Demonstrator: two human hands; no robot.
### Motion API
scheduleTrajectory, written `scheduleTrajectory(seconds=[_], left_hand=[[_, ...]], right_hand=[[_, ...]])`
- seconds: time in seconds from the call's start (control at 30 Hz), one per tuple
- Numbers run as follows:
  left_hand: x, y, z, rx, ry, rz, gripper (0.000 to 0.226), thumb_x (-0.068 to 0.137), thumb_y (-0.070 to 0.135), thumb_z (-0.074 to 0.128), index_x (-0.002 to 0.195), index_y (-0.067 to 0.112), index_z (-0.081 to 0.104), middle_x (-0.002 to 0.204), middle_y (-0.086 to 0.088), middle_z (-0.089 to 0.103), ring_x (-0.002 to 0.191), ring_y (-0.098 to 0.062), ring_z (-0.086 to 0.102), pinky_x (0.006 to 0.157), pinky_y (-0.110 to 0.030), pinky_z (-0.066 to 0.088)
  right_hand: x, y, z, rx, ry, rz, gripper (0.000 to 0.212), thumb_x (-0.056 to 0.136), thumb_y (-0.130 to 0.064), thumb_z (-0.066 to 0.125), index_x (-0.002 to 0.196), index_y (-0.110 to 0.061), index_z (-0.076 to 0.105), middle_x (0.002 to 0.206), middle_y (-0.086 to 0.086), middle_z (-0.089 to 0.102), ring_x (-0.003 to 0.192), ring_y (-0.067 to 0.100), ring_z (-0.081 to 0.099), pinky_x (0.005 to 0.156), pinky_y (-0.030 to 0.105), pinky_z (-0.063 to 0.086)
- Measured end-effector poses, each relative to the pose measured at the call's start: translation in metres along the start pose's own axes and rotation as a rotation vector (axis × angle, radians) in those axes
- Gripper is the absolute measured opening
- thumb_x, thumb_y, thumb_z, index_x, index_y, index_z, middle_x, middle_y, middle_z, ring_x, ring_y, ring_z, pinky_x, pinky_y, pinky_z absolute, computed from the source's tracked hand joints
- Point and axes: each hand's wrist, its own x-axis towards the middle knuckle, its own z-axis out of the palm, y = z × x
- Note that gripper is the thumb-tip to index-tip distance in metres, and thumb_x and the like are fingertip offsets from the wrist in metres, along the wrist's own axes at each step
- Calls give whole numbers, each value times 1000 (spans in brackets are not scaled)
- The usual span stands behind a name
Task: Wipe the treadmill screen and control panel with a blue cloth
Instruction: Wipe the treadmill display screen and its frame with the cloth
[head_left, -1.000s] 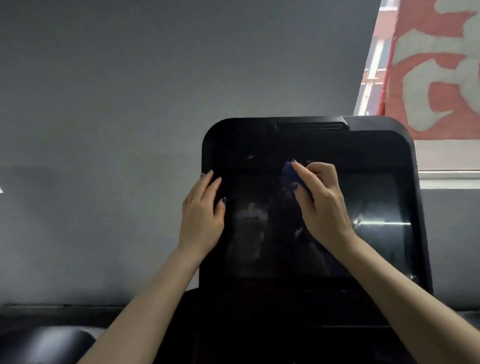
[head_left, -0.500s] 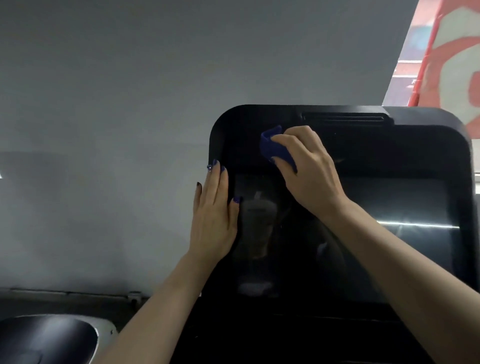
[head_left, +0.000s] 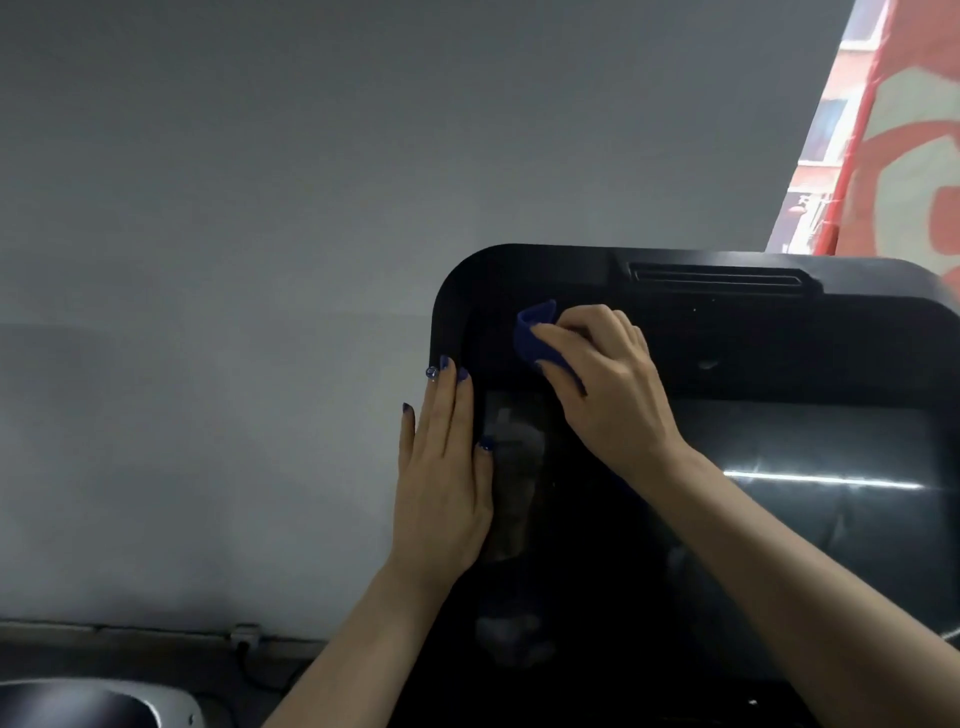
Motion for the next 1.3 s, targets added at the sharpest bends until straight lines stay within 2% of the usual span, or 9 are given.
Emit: scheduleTrajectory(seconds=[0.17,0.3,0.5,0.67,0.87,1.0,1.07,1.17,1.3], left_hand=[[-5,-1,2,31,-3,16,60,103,19,32,159,10,14,168,-4,9,155,-17,6,125,-42,5],[-6,-2,2,9,-16,18,59,103,21,30,159,11,14,168,-2,8,155,-16,5,126,-41,5],[-7,-2,3,6,-10,28,60,103,19,33,159,12,13,168,-4,8,155,-18,5,125,-41,6],[-7,-2,2,22,-10,41,59,103,20,31,159,11,12,168,-6,8,155,-19,6,126,-41,5],[-8,-2,2,4,-11,46,60,103,18,32,159,12,10,168,-4,7,155,-19,5,126,-40,4],[-7,-2,4,5,-6,40,61,102,15,36,159,8,14,168,-8,9,155,-19,4,126,-42,6],[-7,-2,4,3,-1,19,61,102,15,36,159,7,15,168,-9,10,155,-18,4,125,-42,6],[-8,-1,3,-13,-4,7,61,103,17,35,159,8,13,168,-8,8,155,-17,3,126,-39,4],[-7,-2,3,-22,-3,16,60,103,18,33,159,7,13,168,-8,9,155,-18,5,126,-37,4]], right_hand=[[1,-10,15,-27,-83,-24,29,93,-20,59,116,-5,68,116,10,60,102,26,56,85,41,49],[0,-11,16,-50,-106,-8,33,93,-31,57,114,-8,70,125,5,60,115,24,51,96,39,40],[-1,-1,15,-2,-92,-26,19,92,-16,65,105,-4,73,109,7,63,103,25,55,87,39,46],[3,-20,34,78,-42,-20,26,94,-18,54,107,-3,72,107,10,66,102,22,53,87,33,43],[-3,-4,27,57,-62,-71,14,88,-10,69,99,-6,75,100,6,67,96,23,57,87,32,40],[11,-22,39,80,0,6,23,91,-16,57,96,-3,75,98,10,68,94,28,61,87,29,39],[8,-27,41,108,22,-24,26,90,-15,54,93,0,75,96,14,69,90,32,64,86,29,38],[2,-11,30,51,-89,-97,20,92,-17,61,101,-7,76,104,7,67,100,25,60,92,36,40],[13,-17,39,58,-54,-9,24,94,-20,56,100,-6,75,106,7,68,103,23,57,93,37,42]])
